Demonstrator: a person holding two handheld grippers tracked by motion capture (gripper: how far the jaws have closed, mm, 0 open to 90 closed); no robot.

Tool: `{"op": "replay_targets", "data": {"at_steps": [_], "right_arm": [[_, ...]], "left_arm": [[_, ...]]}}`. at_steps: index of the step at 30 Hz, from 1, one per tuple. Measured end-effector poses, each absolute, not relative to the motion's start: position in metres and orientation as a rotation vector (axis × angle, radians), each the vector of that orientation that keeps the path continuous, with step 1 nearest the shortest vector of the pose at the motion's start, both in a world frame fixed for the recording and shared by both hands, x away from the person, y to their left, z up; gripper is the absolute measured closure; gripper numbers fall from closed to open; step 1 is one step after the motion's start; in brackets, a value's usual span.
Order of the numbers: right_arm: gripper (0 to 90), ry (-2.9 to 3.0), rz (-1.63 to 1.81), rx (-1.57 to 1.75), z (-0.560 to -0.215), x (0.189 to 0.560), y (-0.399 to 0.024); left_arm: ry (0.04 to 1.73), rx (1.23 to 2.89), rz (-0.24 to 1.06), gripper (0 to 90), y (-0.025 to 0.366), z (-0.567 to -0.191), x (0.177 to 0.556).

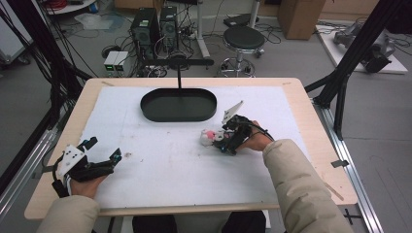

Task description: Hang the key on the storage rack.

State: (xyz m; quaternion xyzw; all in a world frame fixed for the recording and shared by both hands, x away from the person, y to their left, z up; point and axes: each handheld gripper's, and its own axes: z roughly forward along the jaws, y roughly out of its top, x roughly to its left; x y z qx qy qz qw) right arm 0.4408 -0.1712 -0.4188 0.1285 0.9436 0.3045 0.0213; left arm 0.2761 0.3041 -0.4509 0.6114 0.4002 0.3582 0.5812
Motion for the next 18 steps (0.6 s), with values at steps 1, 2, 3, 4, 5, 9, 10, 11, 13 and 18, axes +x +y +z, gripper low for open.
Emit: {"op": "replay_targets", "data": {"at_steps": [1,2,3,4,5,9,10,11,13,18], "right_arm": [[13.7,2.927,0.939,0.396,-0.4196,0.4413,-0.1708],[22.6,2.952,0.941,0.384,-0.4199,0.4424,-0.1712],[24.5,2.962,0.934,0.382,-0.4204,0.4431,-0.1712],[24.5,2.962,0.934,0.382,-0.4204,0.4431,-0.1712],[32.0,2.986,0.951,0.374,-0.4213,0.4442,-0.1712],[38.6,2.984,0.942,0.361,-0.4197,0.4433,-0.1709],[39.3,2.981,0.941,0.368,-0.4192,0.4434,-0.1710],[39.8,2.983,0.937,0.361,-0.4189,0.4438,-0.1713],[40.2,2.983,0.940,0.367,-0.4187,0.4433,-0.1710],[41.5,2.986,0.922,0.356,-0.4164,0.4423,-0.1716]], "left_arm": [[0.935,1.428,0.836,1.7,0.3041,-0.4509,0.2762],[0.935,1.427,0.836,1.7,0.3041,-0.4510,0.2762],[0.935,1.427,0.836,1.7,0.3041,-0.4510,0.2762],[0.936,1.426,0.836,1.7,0.3041,-0.4510,0.2763],[0.939,1.425,0.834,1.7,0.3042,-0.4510,0.2764],[0.945,1.429,0.829,1.7,0.3042,-0.4507,0.2772],[0.946,1.429,0.829,1.7,0.3040,-0.4507,0.2774],[0.946,1.430,0.829,1.7,0.3041,-0.4507,0.2774],[0.947,1.430,0.827,1.7,0.3043,-0.4506,0.2775],[0.955,1.429,0.812,1.7,0.3052,-0.4503,0.2789]]}}
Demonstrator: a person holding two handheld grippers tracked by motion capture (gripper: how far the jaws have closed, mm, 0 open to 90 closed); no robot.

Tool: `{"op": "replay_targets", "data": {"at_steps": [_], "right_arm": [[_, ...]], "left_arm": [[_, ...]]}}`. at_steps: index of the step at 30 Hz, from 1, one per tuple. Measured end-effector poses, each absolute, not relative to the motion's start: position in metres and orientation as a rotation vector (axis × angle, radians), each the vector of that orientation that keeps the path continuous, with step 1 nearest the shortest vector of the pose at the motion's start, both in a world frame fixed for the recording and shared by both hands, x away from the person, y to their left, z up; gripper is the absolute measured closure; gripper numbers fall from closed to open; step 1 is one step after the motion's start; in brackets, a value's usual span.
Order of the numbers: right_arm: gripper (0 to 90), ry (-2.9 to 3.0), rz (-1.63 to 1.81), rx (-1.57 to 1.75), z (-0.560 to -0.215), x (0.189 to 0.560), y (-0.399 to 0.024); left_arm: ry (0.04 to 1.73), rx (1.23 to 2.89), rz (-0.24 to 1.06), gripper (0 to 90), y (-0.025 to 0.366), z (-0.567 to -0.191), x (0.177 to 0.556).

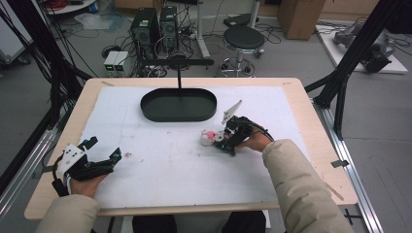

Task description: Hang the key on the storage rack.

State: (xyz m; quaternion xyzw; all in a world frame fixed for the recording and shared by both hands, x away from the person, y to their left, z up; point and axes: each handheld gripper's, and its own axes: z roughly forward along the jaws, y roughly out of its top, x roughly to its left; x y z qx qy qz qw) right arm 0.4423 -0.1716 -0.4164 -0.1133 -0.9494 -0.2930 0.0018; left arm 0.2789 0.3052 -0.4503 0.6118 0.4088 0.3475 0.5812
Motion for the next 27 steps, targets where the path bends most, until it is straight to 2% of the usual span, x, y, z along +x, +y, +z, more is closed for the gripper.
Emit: {"op": "replay_targets", "data": {"at_steps": [8,14,16,27], "right_arm": [[42.6,-2.975,-0.958,-0.356,-0.402,0.435,-0.176],[42.6,-2.915,-1.074,-0.382,-0.384,0.426,-0.183],[42.7,-2.912,-1.076,-0.366,-0.379,0.424,-0.183],[42.9,-2.890,-1.151,-0.245,-0.351,0.415,-0.163]], "left_arm": [[0.936,1.448,0.793,1.7,0.305,-0.440,0.287],[0.832,1.516,0.721,1.7,0.298,-0.411,0.307],[0.762,1.600,0.685,1.7,0.290,-0.393,0.319],[0.534,1.730,0.528,1.7,0.252,-0.346,0.348]]}}
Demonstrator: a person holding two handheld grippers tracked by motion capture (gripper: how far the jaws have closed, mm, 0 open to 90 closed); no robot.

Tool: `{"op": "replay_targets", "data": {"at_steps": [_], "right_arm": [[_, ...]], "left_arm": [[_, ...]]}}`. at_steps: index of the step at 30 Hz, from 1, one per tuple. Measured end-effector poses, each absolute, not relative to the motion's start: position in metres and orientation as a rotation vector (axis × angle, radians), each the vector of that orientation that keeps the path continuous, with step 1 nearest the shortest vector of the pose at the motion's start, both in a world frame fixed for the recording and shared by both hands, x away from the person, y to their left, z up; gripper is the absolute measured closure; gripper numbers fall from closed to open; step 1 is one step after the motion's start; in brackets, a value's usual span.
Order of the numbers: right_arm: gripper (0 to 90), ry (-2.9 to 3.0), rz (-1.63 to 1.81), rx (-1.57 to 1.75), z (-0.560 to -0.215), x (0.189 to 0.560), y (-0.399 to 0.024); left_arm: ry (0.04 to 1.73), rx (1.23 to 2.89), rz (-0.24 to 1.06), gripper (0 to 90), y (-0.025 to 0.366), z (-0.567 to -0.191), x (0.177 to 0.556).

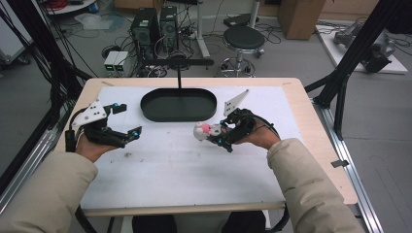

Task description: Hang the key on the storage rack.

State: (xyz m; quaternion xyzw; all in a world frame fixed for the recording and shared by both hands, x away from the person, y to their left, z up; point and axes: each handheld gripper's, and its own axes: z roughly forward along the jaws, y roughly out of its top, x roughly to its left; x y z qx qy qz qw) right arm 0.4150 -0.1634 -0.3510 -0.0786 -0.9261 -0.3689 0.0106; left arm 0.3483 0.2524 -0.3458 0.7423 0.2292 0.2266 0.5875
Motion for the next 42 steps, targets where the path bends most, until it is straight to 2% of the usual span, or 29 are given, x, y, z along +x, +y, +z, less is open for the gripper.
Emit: {"op": "replay_targets", "data": {"at_steps": [6,14,22,30,42], "right_arm": [[42.9,-2.887,-1.196,-0.194,-0.337,0.412,-0.153],[42.9,-2.869,-1.214,-0.150,-0.331,0.409,-0.145],[42.8,-2.862,-1.207,-0.119,-0.329,0.406,-0.140],[42.9,-2.861,-1.215,-0.109,-0.326,0.404,-0.140],[42.8,-2.849,-1.213,-0.061,-0.326,0.400,-0.137]], "left_arm": [[0.406,1.795,0.431,1.7,0.222,-0.321,0.361],[0.284,1.896,0.321,1.7,0.182,-0.308,0.371],[0.206,1.976,0.231,1.7,0.144,-0.310,0.377],[0.189,2.041,0.153,1.8,0.123,-0.324,0.382],[0.144,2.132,0.086,16.8,0.111,-0.332,0.383]]}}
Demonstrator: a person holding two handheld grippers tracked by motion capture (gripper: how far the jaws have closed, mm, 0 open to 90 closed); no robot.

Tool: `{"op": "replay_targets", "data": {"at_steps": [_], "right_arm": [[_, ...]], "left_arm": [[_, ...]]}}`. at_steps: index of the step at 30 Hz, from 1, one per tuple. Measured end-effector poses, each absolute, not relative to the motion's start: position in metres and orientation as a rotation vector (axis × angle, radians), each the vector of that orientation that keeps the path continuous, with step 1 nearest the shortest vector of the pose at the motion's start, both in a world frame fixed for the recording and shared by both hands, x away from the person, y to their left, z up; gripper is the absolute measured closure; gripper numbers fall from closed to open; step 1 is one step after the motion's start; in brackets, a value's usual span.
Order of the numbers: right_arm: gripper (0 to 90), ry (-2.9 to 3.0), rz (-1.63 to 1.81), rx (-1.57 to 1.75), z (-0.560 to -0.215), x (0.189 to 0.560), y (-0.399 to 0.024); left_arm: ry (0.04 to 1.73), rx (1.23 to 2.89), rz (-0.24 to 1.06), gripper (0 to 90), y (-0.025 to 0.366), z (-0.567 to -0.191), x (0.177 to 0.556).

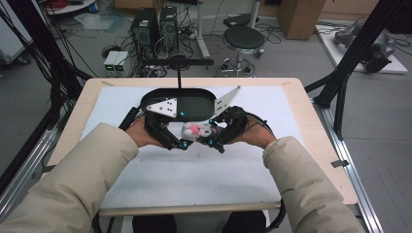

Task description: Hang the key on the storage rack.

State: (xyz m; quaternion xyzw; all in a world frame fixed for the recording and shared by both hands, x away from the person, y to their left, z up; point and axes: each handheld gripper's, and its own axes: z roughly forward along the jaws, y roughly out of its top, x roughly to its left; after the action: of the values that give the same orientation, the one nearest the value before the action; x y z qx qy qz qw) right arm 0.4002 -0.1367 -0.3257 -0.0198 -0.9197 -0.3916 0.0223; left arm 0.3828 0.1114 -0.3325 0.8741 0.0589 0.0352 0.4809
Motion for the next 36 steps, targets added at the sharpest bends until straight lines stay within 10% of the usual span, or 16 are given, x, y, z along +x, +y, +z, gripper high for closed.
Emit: {"op": "replay_targets", "data": {"at_steps": [10,25,30,36], "right_arm": [[42.8,-2.854,-1.203,-0.027,-0.327,0.399,-0.132],[39.2,-2.866,-1.213,0.011,-0.327,0.397,-0.133],[1.2,-2.926,-1.315,-0.111,-0.325,0.394,-0.135],[0.5,-2.870,-1.480,-0.312,-0.321,0.396,-0.162]], "left_arm": [[0.095,2.179,0.066,48.6,0.109,-0.330,0.379],[0.092,2.195,0.114,56.2,0.107,-0.326,0.373],[0.111,2.188,0.130,56.5,0.110,-0.322,0.370],[0.194,2.155,0.195,56.4,0.125,-0.314,0.372]]}}
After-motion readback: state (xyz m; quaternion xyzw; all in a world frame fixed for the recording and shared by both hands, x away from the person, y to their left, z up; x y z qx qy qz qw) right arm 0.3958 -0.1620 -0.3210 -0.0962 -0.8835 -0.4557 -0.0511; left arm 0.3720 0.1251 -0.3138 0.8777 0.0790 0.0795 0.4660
